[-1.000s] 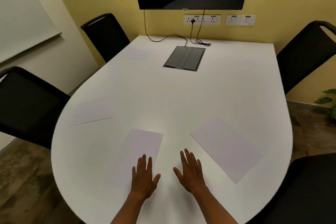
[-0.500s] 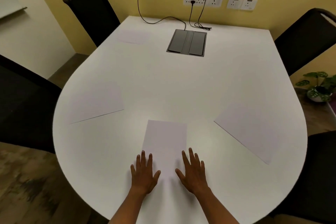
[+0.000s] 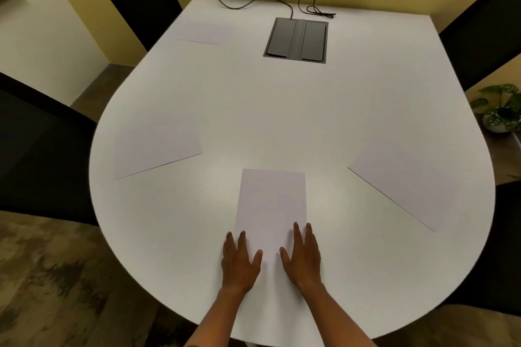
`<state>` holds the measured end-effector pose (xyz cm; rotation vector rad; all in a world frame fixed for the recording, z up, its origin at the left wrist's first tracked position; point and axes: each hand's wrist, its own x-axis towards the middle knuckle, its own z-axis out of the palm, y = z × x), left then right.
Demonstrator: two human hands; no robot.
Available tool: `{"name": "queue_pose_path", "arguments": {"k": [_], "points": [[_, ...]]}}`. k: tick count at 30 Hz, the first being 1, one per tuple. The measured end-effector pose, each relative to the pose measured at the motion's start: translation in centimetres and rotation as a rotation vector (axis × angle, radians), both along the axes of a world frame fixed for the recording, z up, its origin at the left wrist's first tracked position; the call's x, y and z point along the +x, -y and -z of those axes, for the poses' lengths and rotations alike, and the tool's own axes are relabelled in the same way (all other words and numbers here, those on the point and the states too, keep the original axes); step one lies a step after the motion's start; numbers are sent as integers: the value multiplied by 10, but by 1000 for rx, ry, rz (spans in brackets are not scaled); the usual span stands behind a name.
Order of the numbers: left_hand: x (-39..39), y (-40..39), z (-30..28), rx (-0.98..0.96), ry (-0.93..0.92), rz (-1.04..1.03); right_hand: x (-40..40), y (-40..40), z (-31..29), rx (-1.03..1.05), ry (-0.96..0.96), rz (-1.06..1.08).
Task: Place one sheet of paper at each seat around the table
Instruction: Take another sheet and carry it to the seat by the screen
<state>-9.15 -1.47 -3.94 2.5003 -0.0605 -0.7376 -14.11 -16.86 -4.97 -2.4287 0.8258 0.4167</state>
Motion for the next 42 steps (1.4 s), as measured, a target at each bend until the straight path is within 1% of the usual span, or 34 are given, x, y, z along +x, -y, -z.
{"name": "queue_pose_path", "arguments": {"k": [7, 9, 11, 13, 15, 17, 19, 21, 23, 28, 33, 39, 42], "points": [[5, 2, -6, -179, 22, -142, 6, -3, -7, 80, 90, 100], [7, 2, -8, -201, 30, -172, 7, -3, -8, 127, 156, 159], [8, 2, -9, -216, 29, -188, 9, -1, -10, 186, 245, 290], [10, 1, -9, -228, 28, -193, 11, 4, -11, 282, 316, 470], [11, -1, -11, -233, 27, -194, 13, 10, -13, 391, 339, 619], [12, -3, -11, -240, 21, -202, 13, 17, -13, 442, 315, 678], [13, -5, -13, -236, 11, -193, 13, 23, -13, 440, 265, 671], [15, -5, -14, -231, -2, -182, 13, 28, -15, 425, 208, 616], [18, -5, -16, -242, -26, -196, 11, 32, -18, 425, 192, 568], [26, 6, -22, -263, -71, -281, 12, 47, -37, 478, 269, 524], [40, 23, -31, -412, -124, -428, 9, 70, -58, 546, 371, 518], [58, 44, -39, -504, -116, -456, -8, 97, -73, 600, 438, 585], [58, 54, -43, -575, -151, -473, -21, 106, -77, 612, 457, 628]]}}
